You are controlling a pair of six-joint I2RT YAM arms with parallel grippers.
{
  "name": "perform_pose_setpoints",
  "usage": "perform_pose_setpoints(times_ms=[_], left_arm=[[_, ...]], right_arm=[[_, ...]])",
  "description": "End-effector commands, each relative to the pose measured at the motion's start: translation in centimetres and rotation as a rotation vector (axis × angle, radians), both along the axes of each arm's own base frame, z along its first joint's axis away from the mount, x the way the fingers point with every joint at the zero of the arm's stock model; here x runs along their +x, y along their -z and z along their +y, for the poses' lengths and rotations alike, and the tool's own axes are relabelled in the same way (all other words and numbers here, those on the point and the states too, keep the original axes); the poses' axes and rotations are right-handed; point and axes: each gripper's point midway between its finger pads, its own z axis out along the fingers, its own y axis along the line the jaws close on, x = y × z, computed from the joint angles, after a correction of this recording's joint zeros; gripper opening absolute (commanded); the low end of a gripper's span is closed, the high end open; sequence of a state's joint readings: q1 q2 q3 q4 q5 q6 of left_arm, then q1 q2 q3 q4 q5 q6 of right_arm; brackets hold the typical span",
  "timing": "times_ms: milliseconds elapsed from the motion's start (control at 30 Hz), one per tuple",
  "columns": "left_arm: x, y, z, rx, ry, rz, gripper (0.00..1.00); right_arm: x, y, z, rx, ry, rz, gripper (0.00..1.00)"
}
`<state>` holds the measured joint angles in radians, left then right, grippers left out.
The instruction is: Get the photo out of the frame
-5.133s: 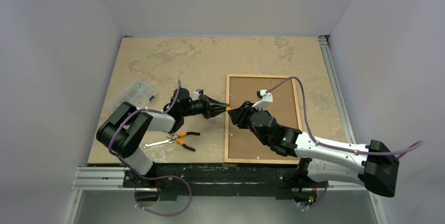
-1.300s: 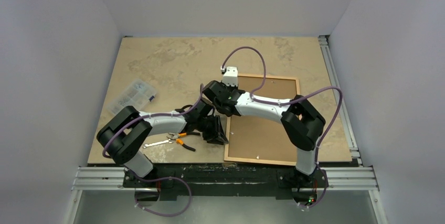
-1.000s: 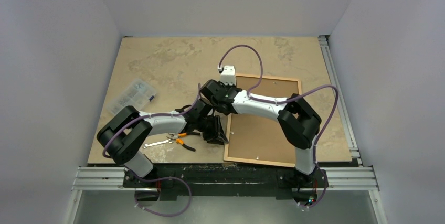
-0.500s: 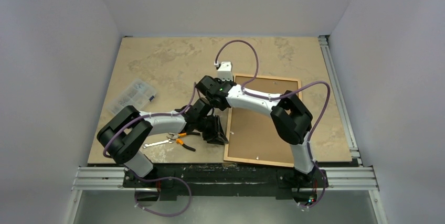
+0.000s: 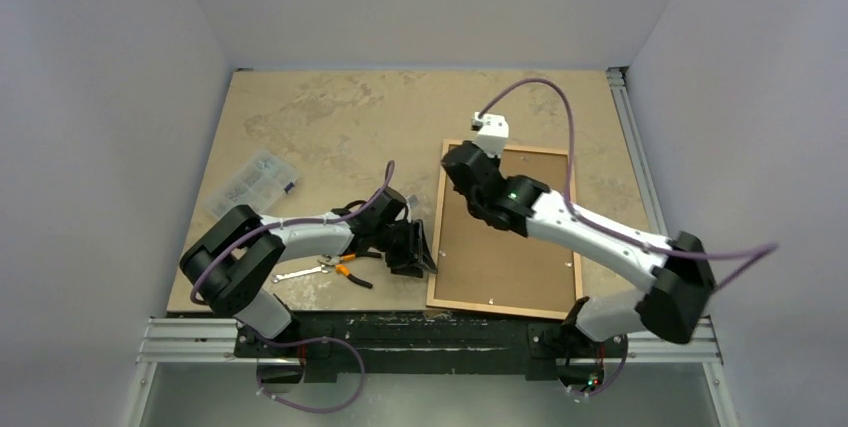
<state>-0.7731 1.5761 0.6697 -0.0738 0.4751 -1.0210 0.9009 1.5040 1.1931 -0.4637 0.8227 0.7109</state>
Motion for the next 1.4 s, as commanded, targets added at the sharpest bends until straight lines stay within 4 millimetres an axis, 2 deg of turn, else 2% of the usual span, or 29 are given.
perform_pose_setpoints(times_ms=[0,100,233,333,467,667,800,933,1267,1367], left_arm=[[0.2,-1.0,0.5,0.01,0.052,-0.093,0.48],[0.0,-1.8,0.7,-0.006,0.068,-0.125,0.53],[-1.3,-1.9,0.6,-0.025,0.113,-0.122,0.54],[-2.3,-1.1,0.6,-0.015,0.12,-0.112,0.52],[-2.8,0.0,0.4,0.006,0.124,-0.096,0.46],[-3.1,0.8,0.1,0.047,0.115,-0.078,0.37],[-3.0,1.6,0.6,0.103,0.095,-0.063,0.28],[-3.3,2.3,1.0,0.129,0.084,-0.044,0.24],[-3.5,2.8,1.3,0.142,0.073,-0.024,0.15],[-3.5,2.9,1.2,0.142,0.074,-0.019,0.13]], right_arm=[[-3.5,-1.5,0.6,0.153,-0.219,-0.008,0.0],[-7.2,2.1,-0.9,0.202,-0.226,0.112,0.0],[-12.2,4.1,0.5,0.336,-0.307,0.13,0.0],[-14.1,5.6,0.8,0.34,-0.309,0.165,0.0],[-15.1,6.6,1.7,0.329,-0.325,0.173,0.0],[-16.2,6.8,2.2,0.192,-0.308,0.146,0.0],[-16.2,7.1,2.0,0.085,-0.263,0.125,0.0],[-16.0,6.8,2.6,0.017,-0.249,0.089,0.0],[-15.4,6.8,3.0,-0.027,-0.212,0.06,0.0],[-15.6,6.8,3.7,-0.011,-0.24,0.064,0.0]])
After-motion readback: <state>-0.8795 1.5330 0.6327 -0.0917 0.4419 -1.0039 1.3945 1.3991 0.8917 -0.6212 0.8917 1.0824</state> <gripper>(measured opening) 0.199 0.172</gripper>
